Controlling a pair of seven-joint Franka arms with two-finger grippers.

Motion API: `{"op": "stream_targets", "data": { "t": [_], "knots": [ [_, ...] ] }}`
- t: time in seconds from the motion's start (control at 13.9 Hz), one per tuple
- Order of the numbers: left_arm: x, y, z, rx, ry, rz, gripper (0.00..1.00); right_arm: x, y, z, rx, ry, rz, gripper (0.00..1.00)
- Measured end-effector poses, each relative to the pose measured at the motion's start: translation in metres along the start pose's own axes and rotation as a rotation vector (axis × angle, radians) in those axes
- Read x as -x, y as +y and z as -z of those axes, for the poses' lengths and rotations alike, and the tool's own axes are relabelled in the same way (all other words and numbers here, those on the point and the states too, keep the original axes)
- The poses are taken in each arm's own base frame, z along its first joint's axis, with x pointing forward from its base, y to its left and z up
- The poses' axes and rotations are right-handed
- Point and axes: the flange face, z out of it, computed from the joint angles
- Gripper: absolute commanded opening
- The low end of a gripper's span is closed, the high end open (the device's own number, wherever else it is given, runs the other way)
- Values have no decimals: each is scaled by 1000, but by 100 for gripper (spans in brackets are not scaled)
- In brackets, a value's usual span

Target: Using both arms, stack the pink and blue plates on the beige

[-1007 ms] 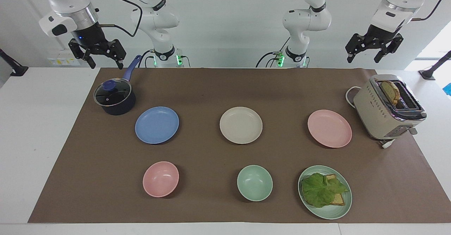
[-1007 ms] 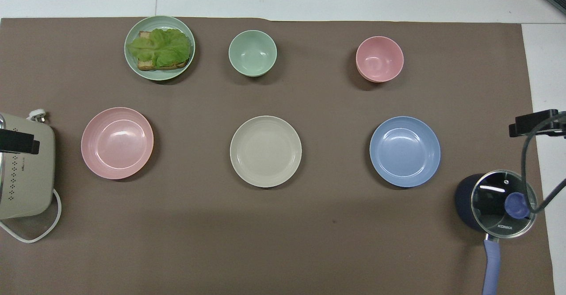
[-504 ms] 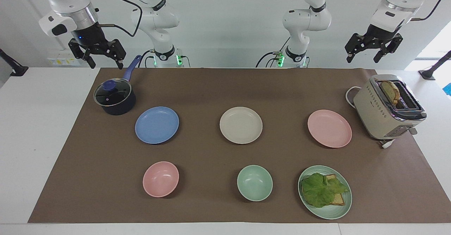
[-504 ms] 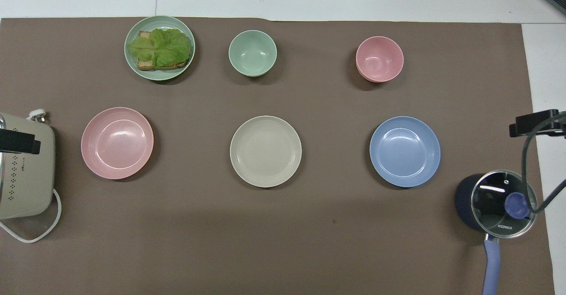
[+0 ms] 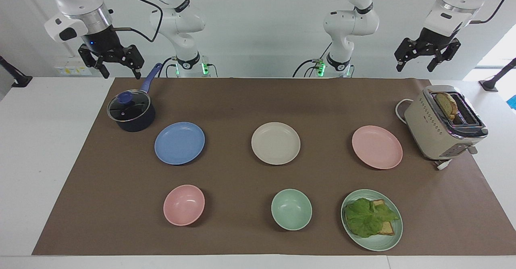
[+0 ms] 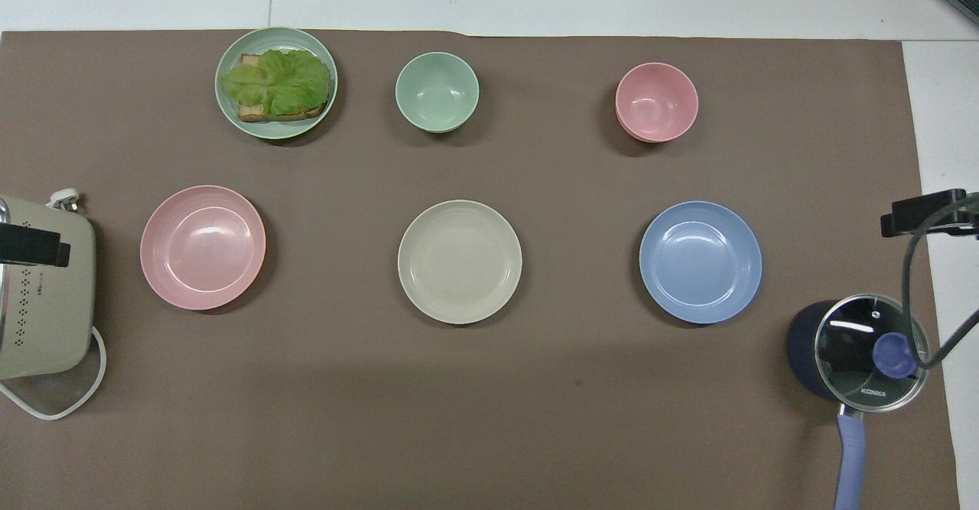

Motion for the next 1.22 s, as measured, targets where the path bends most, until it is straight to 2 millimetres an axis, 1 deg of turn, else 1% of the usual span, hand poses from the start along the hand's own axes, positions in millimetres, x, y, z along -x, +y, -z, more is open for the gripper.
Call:
{"op": "stream_targets", "data": {
  "t": [0.22, 0.43, 0.72, 1.08, 1.22],
  "knots": [
    [0, -1, -4, 1, -10, 5, 100, 0, 0, 0, 0, 0, 0, 100],
    [-1, -11, -19, 1, -27, 26, 100, 0, 0, 0, 0, 0, 0, 100],
    [-11, -31, -64, 2, -32, 61, 100, 0, 0, 0, 0, 0, 0, 100],
    [-24, -38, -117, 1, -33, 73, 100, 0, 0, 0, 0, 0, 0, 100],
    [-30, -47, -138, 0, -28, 84, 100, 0, 0, 0, 0, 0, 0, 100]
  ]
}}
